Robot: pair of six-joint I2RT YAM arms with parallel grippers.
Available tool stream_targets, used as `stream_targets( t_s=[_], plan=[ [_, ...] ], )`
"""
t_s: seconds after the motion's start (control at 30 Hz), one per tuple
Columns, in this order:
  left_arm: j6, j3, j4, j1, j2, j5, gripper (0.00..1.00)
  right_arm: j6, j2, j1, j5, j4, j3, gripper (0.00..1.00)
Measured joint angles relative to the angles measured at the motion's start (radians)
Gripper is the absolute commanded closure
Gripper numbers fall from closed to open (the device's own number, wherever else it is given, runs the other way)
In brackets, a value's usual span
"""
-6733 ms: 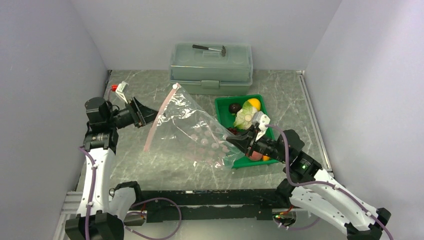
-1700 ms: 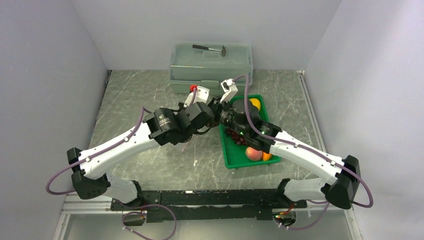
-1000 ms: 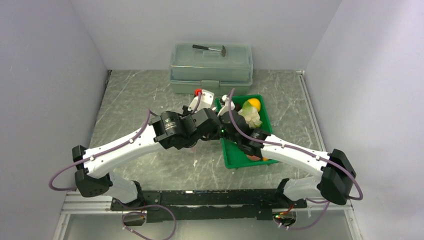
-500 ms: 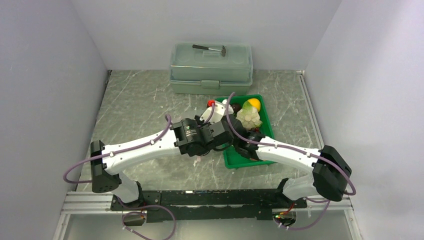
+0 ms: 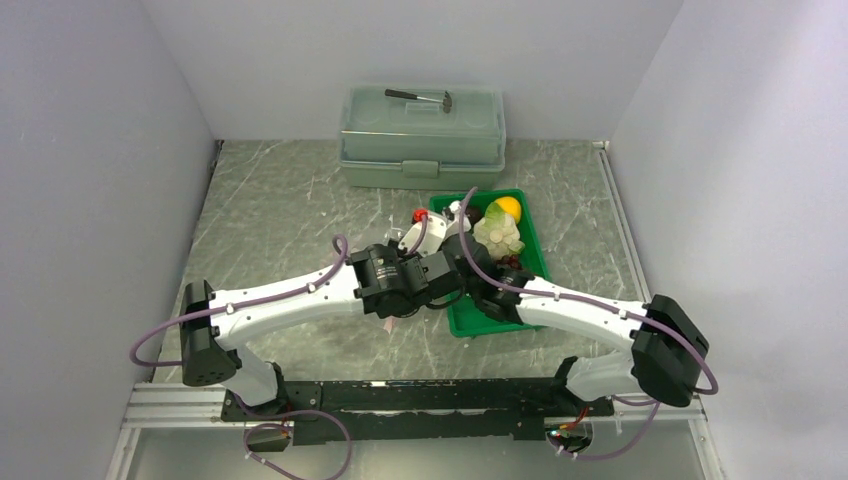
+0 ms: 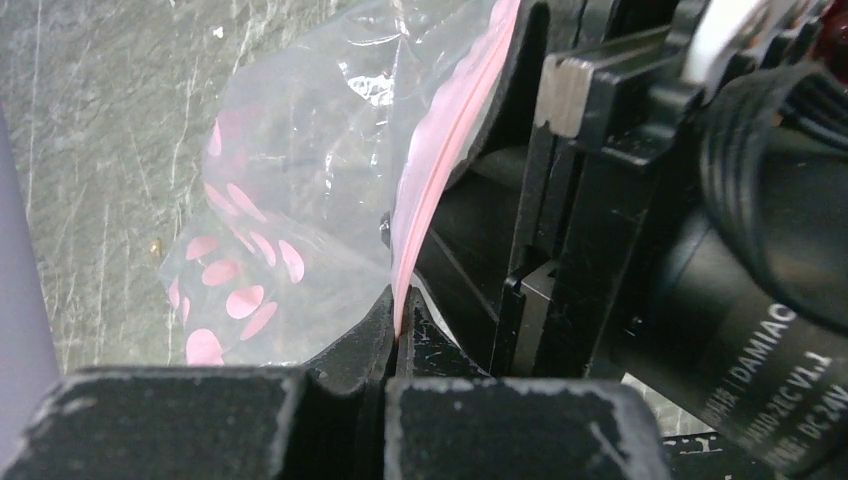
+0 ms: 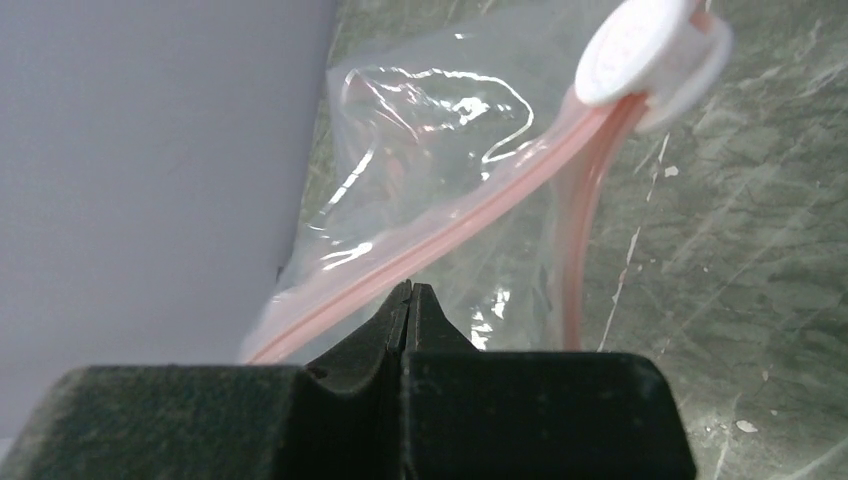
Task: Place the food in the zip-top bag and seal the zipper
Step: Open the zipper of the food storage bag at the center of the board.
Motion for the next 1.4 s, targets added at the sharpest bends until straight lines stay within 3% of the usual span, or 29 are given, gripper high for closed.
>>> stream_targets(
  t_s=[0.43,0.53,0.63,0.8,0.93,1.03,1.4],
  plan=[
    [-0.035,-0.021,0.044,0.000,-0.051,0.009,1.00,0.113,0.054,0.000,0.013,0.055,0.010,0.99],
    [-0.042,-0.034,0.047,0.000,-0.068,0.008,1.00,0.130,0.074,0.003,0.012,0.064,0.010,0.80],
    [-0.041,-0.052,0.055,0.000,-0.091,0.008,1.00,0.139,0.086,0.006,0.003,0.079,0.010,0.53],
    [-0.036,-0.057,0.057,0.002,-0.126,-0.004,1.00,0.134,0.105,0.008,-0.027,0.086,0.010,0.30],
    [-0.032,-0.057,0.055,0.005,-0.136,-0.013,1.00,0.130,0.109,0.007,-0.036,0.091,0.006,0.20],
    [-0.028,-0.057,0.043,0.005,-0.136,-0.020,1.00,0.126,0.109,0.007,-0.035,0.092,0.002,0.01],
    [0.024,-0.043,0.019,0.010,-0.136,-0.029,1.00,0.127,0.108,0.009,-0.030,0.101,0.000,0.00]
  ],
)
